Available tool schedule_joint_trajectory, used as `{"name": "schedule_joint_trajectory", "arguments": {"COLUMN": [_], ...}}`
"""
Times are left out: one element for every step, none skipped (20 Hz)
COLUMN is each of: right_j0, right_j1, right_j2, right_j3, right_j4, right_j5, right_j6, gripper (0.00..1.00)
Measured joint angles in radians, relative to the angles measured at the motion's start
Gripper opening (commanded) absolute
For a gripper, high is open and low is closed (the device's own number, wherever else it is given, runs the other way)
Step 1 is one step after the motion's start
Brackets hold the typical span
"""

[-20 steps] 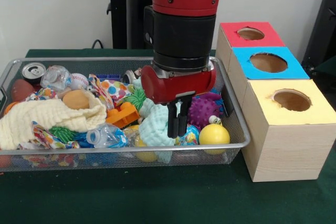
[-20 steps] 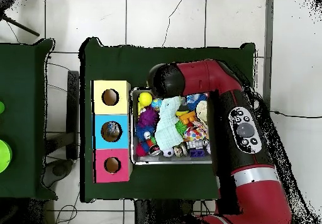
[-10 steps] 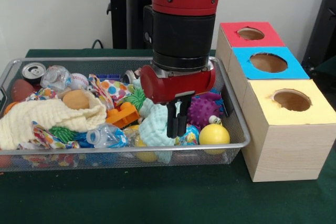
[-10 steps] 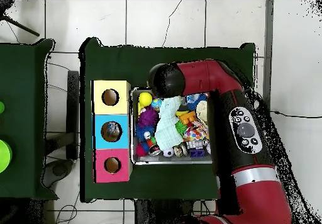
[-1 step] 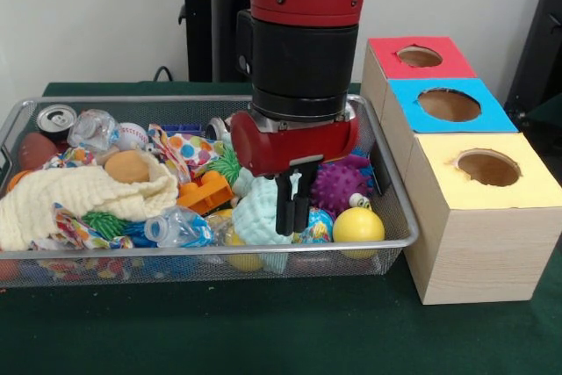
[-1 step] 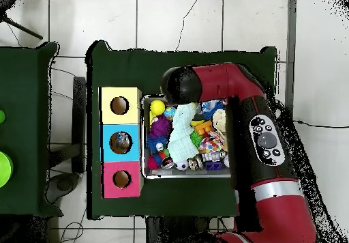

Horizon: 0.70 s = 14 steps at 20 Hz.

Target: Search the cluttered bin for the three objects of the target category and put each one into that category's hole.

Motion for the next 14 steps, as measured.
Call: {"name": "schedule_joint_trajectory", "arguments": {"right_j0": [0.000, 0.000, 0.001, 0.001, 0.002, 0.005, 0.007, 0.009, 0.010, 0.011, 0.012, 0.015, 0.016, 0.017], "right_j1": [0.000, 0.000, -0.001, -0.001, -0.001, -0.003, -0.005, -0.007, -0.009, -0.010, -0.013, -0.019, -0.021, -0.024], "right_j2": [0.000, 0.000, 0.000, 0.000, 0.000, 0.000, 0.000, 0.000, 0.000, 0.000, 0.000, 0.000, 0.000, 0.000], "right_j3": [-0.004, -0.007, -0.012, -0.015, -0.023, -0.033, -0.036, -0.040, -0.042, -0.043, -0.044, -0.045, -0.045, -0.045], "right_j4": [0.000, 0.000, 0.000, 0.000, 0.000, 0.000, 0.000, 0.000, 0.000, 0.000, 0.000, 0.000, 0.000, 0.000], "right_j5": [0.000, 0.000, 0.002, 0.003, 0.007, 0.015, 0.020, 0.025, 0.028, 0.030, 0.033, 0.041, 0.043, 0.044], "right_j6": [0.000, 0.000, 0.000, 0.000, 0.000, 0.000, 0.000, 0.000, 0.000, 0.000, 0.000, 0.000, 0.000, 0.000], "gripper": [0.00, 0.00, 0.00, 0.00, 0.00, 0.00, 0.00, 0.00, 0.00, 0.00, 0.00, 0.00, 0.00, 0.00]}}
